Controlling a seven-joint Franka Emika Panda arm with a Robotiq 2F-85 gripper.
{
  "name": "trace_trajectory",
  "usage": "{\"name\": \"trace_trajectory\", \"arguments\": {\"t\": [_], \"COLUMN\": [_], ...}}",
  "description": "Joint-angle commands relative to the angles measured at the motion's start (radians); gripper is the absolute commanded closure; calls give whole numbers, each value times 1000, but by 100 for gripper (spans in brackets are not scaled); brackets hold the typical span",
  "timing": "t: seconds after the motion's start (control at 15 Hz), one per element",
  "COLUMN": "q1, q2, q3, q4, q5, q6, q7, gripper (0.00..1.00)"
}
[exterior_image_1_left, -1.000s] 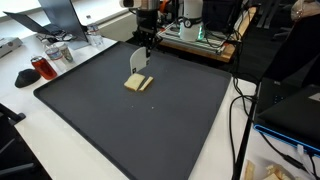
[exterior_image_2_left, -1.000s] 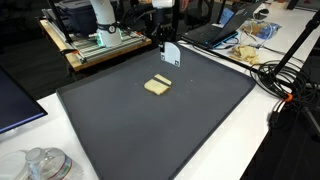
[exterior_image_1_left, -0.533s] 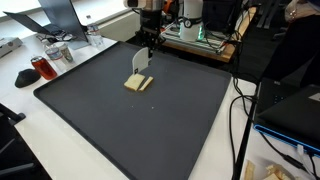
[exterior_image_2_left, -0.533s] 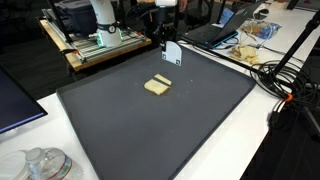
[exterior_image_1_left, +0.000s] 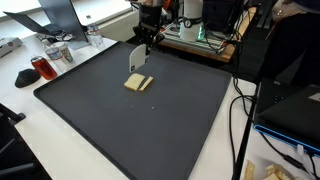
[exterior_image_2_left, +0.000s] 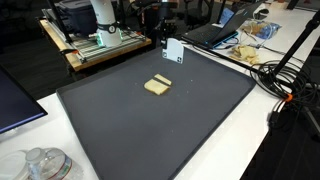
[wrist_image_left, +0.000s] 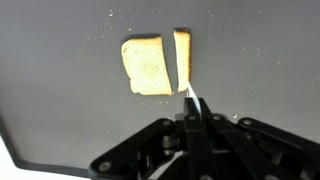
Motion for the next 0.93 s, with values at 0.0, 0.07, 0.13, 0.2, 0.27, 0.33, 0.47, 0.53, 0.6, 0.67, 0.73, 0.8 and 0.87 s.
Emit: {"name": "trace_trajectory", "arguments": {"t": [0.0, 0.07, 0.13, 0.2, 0.27, 0.33, 0.47, 0.53, 0.6, 0.67, 0.73, 0.8, 0.87], "q1": [60, 78, 86, 96, 96, 101, 102, 104, 112, 112, 118, 129, 142], "q2": [94, 122, 135, 165, 190, 214, 227, 220, 260, 318, 298, 338, 448], "q3": [-99, -131, -144, -173, -188, -209, -219, -212, -242, -274, -251, -278, -347], "q4": [43, 45, 49, 51, 59, 62, 28, -10, -42, -22, -83, -119, -90], "q5": [29, 52, 74, 107, 149, 188, 254, 270, 325, 382, 377, 426, 511], "q6": [72, 78, 89, 102, 132, 151, 161, 126, 131, 186, 124, 123, 206], "q7": [26, 29, 31, 31, 32, 32, 34, 33, 13, 18, 40, 16, 19], "gripper": [99, 99, 99, 99, 99, 99, 99, 99, 99, 99, 99, 99, 99]}}
